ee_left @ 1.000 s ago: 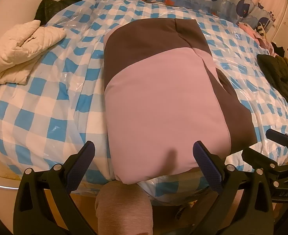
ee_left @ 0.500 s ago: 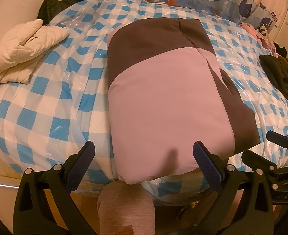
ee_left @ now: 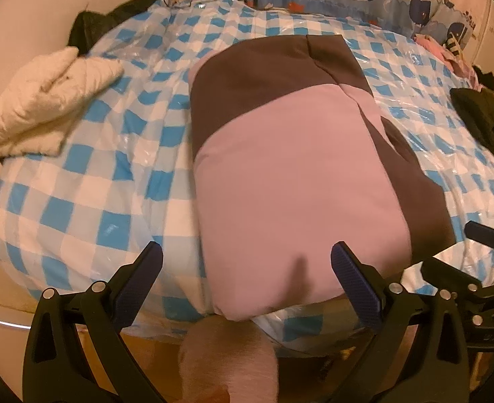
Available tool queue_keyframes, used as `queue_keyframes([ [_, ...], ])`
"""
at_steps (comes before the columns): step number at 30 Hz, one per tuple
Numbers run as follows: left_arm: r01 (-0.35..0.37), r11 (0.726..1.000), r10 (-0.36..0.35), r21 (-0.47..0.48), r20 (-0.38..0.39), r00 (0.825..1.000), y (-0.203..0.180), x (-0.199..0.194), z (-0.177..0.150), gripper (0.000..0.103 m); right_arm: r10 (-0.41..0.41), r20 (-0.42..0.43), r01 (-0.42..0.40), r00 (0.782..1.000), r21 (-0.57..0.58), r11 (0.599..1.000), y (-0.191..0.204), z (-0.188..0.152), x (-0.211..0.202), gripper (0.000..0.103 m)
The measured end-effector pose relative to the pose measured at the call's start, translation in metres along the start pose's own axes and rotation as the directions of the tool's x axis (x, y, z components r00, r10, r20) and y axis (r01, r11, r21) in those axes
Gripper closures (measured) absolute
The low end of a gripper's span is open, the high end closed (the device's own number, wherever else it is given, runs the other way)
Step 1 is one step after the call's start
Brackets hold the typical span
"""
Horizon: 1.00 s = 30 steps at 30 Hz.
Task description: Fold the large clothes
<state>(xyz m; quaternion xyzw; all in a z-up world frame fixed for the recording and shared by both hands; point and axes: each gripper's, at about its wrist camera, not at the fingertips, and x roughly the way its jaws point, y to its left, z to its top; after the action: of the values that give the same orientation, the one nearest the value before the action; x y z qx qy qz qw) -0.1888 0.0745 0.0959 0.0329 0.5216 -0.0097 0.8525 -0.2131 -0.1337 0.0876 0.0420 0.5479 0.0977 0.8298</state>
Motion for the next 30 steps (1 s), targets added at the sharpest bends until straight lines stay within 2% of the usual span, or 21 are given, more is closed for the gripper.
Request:
queue_keyframes([
  [4,-0.043,0.999,0.043,-0.001,0.024,0.999,-0.001,-0.004,0.001,0.007,0.000,0.000,0.000,1.000,0.000,1.000,0.000,0.000,0.000,0.007],
  [8,-0.170,0.985,0.170,0.012,0.035,0.985,-0.004,-0.005,0.004,0.007,0.001,0.000,-0.001,1.000,0.001,1.000,-0.001,0.000,0.000,0.007],
  [9,-0.179,0.984,0.179,0.020,0.031,0.983,-0.005,-0.005,0.004,0.007,0.002,0.000,-0.002,1.000,0.000,1.000,-0.001,0.000,0.000,0.007],
  [13,-0.137,0.990,0.137,0.022,0.024,0.990,-0.007,-0.005,0.002,0.007,0.002,0.001,-0.002,1.000,-0.001,1.000,-0.001,0.000,0.000,0.007],
  [30,-0.116,0.993,0.115,0.036,0.033,0.993,-0.021,-0.007,-0.003,0.007,0.006,-0.002,-0.006,1.000,-0.003,1.000,0.008,-0.002,0.005,0.007],
])
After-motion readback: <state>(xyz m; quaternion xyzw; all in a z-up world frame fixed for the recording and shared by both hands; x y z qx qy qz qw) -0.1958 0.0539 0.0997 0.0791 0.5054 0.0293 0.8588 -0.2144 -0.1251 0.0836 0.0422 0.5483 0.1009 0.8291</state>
